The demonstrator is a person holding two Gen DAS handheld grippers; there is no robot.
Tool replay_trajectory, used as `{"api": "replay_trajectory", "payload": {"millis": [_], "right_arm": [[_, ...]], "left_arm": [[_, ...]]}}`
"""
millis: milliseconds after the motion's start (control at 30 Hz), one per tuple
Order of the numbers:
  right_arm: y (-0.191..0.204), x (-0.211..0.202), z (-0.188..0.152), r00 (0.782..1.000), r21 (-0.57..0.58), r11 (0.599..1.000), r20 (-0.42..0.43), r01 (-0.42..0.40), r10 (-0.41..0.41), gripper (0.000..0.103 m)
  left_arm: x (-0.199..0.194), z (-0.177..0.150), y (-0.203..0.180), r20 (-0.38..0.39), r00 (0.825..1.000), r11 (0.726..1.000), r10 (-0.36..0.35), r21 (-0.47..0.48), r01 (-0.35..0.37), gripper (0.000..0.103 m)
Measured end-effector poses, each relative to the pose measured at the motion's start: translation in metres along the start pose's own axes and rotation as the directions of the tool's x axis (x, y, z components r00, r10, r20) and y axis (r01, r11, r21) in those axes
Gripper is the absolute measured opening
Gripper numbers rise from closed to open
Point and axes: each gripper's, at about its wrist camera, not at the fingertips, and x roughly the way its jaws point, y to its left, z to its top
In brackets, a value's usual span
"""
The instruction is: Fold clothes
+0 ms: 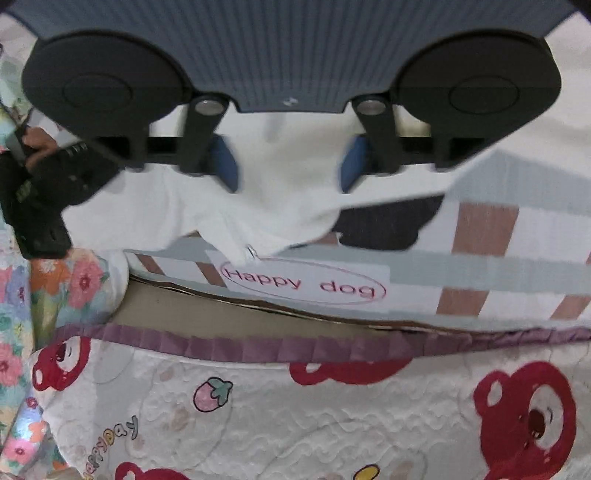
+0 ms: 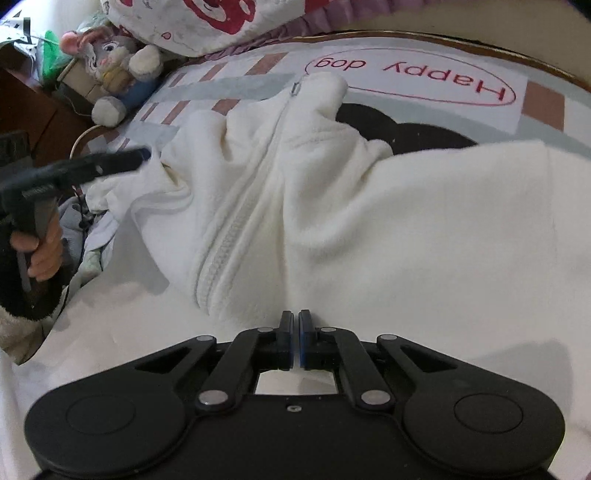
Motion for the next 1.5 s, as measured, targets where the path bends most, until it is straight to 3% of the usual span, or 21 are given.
{"api": "replay_trajectory", "payload": {"millis": [100,233,300,467,500,533,567,667,800,900,1033,1167,1267,1367,1500], "right_arm": [[0.004,0.007,-0.002,0.999,-0.041,0.999,-0.051,0.004,-0.006,0.005],[0.009,0.012,-0.004,0.993,-0.086,0.996,-0.117,-0.007,-0.003,0.005],[0.008,0.012,-0.005,0.993,-0.088,0.996,-0.117,-0.009,-0.001,0.005],[0.015,0.01,-0.007,0.994,-0.092,0.995,-0.104,0.026,-0.035,0.006],[0.017,0.009,-0.007,0.993,-0.107,0.994,-0.105,0.033,-0.044,0.006],[0.019,0.008,-0.007,0.993,-0.121,0.992,-0.106,0.041,-0.054,0.006],[0.021,0.007,-0.007,0.992,-0.136,0.99,-0.107,0.048,-0.063,0.006],[0.027,0.001,-0.005,0.992,-0.169,0.983,-0.094,0.065,-0.082,0.008],[0.026,-0.036,0.018,0.994,-0.122,0.988,0.061,0.095,-0.088,0.016],[0.027,-0.065,0.042,0.976,-0.065,0.99,0.192,0.122,-0.107,0.023],[0.032,-0.079,0.075,0.956,-0.036,0.993,0.279,0.109,-0.095,0.039],[0.048,-0.053,0.101,0.961,-0.011,0.997,0.268,0.075,-0.069,0.047],[0.062,-0.02,0.101,0.977,-0.021,0.996,0.196,0.087,-0.081,0.055],[0.072,0.012,0.088,0.994,-0.047,0.997,0.09,0.062,-0.058,0.055],[0.082,0.026,0.054,0.999,-0.067,0.997,-0.015,0.029,-0.03,0.055]], "left_arm": [[0.013,0.009,-0.002,-0.039,0.999,1.0,0.012,0.001,-0.012,0.067],[0.035,0.012,-0.003,-0.062,0.995,0.993,-0.082,-0.09,0.077,0.08],[0.053,0.009,0.002,-0.09,0.987,0.978,-0.134,-0.175,0.117,0.08],[0.072,0.004,0.007,-0.105,0.984,0.964,-0.146,-0.237,0.118,0.075],[0.075,0.003,0.008,-0.108,0.983,0.962,-0.148,-0.248,0.117,0.055],[0.079,0.002,0.009,-0.11,0.983,0.958,-0.15,-0.26,0.117,0.015],[0.073,0.001,0.006,-0.109,0.981,0.959,-0.161,-0.254,0.129,0.004],[0.054,-0.005,-0.004,-0.106,0.975,0.959,-0.194,-0.23,0.166,0.004],[0.03,-0.012,-0.017,-0.103,0.966,0.956,-0.239,-0.197,0.216,0.004],[0.013,-0.02,-0.025,-0.108,0.957,0.948,-0.268,-0.209,0.242,0.004],[0.004,-0.046,-0.038,-0.153,0.949,0.943,-0.276,-0.236,0.236,0.004],[0.006,-0.068,-0.043,-0.235,0.94,0.943,-0.246,-0.283,0.176,0.004],[0.007,-0.073,-0.042,-0.257,0.935,0.944,-0.244,-0.283,0.169,0.004],[0.006,-0.072,-0.04,-0.272,0.928,0.946,-0.255,-0.268,0.182,0.005],[0.002,-0.074,-0.04,-0.326,0.909,0.955,-0.26,-0.224,0.193,0.007]]}}
